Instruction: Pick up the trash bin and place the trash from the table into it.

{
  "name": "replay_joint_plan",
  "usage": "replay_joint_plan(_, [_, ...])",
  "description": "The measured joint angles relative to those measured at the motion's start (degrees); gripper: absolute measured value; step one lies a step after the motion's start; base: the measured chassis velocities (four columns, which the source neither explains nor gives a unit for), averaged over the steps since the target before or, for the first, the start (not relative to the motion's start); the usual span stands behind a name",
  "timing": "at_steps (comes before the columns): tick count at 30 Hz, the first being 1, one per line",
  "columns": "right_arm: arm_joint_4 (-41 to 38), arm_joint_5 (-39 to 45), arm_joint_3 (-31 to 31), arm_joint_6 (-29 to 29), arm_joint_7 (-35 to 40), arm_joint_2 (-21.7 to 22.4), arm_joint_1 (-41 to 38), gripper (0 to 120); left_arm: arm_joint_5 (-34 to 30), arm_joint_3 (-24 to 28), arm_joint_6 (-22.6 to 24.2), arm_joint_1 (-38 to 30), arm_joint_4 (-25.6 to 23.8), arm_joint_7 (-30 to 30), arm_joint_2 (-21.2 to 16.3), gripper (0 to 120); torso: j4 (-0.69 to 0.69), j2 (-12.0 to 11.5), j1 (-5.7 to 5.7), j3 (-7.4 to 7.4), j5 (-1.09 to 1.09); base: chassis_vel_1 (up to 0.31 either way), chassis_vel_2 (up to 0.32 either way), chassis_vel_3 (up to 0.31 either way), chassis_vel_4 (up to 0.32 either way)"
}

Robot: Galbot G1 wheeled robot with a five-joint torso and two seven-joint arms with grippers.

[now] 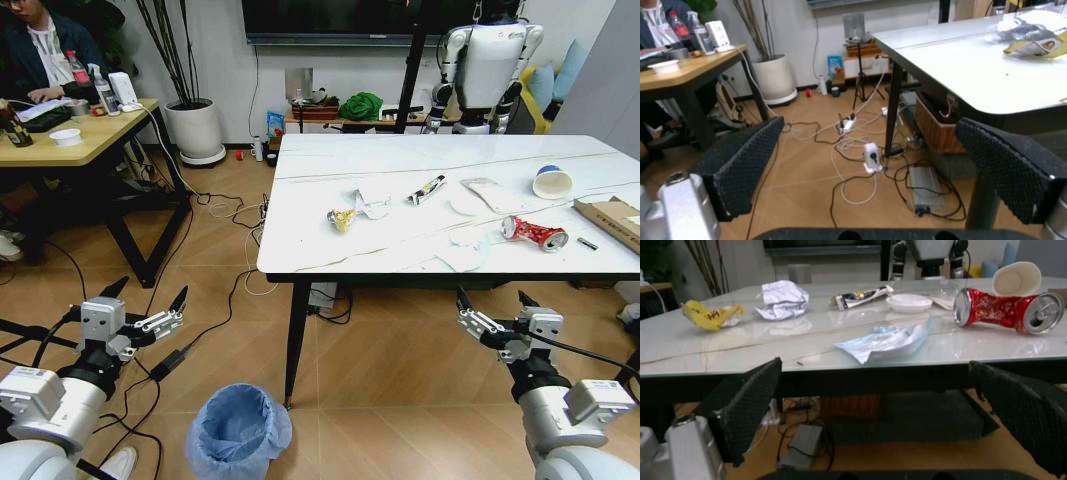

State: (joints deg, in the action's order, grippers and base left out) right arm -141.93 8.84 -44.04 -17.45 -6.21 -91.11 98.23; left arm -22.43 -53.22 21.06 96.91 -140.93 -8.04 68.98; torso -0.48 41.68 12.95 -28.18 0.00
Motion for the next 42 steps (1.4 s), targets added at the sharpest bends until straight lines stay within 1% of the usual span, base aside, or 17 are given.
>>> replay_joint_plan(6, [0.20, -0.41, 0.47, 0.22, 0.01, -0.37, 0.12, 100, 0.16, 0.03, 0.00, 0.22, -0.15, -0.07, 0.00, 100, 0.00, -1.32, -0.57, 0.75, 0.00, 0.000, 0.000, 0.000, 0.000])
replay_joint_plan(15, [0.17, -0.31, 1.01, 0.25, 0.27, -0.84, 0.19, 100, 0.38, 0.18, -0.47, 0.33, -0.03, -0.13, 0.18, 100, 0.00, -3.95, -1.67, 2.28, 0.00, 0.000, 0.000, 0.000, 0.000])
replay_joint_plan(42, [0.56, -0.28, 1.71, 0.24, 1.34, -1.04, 0.07, 100, 0.36, 0.14, -0.93, 0.37, 0.46, -0.19, 0.05, 100, 0.00, -10.23, -4.17, 6.07, 0.00, 0.000, 0.000, 0.000, 0.000])
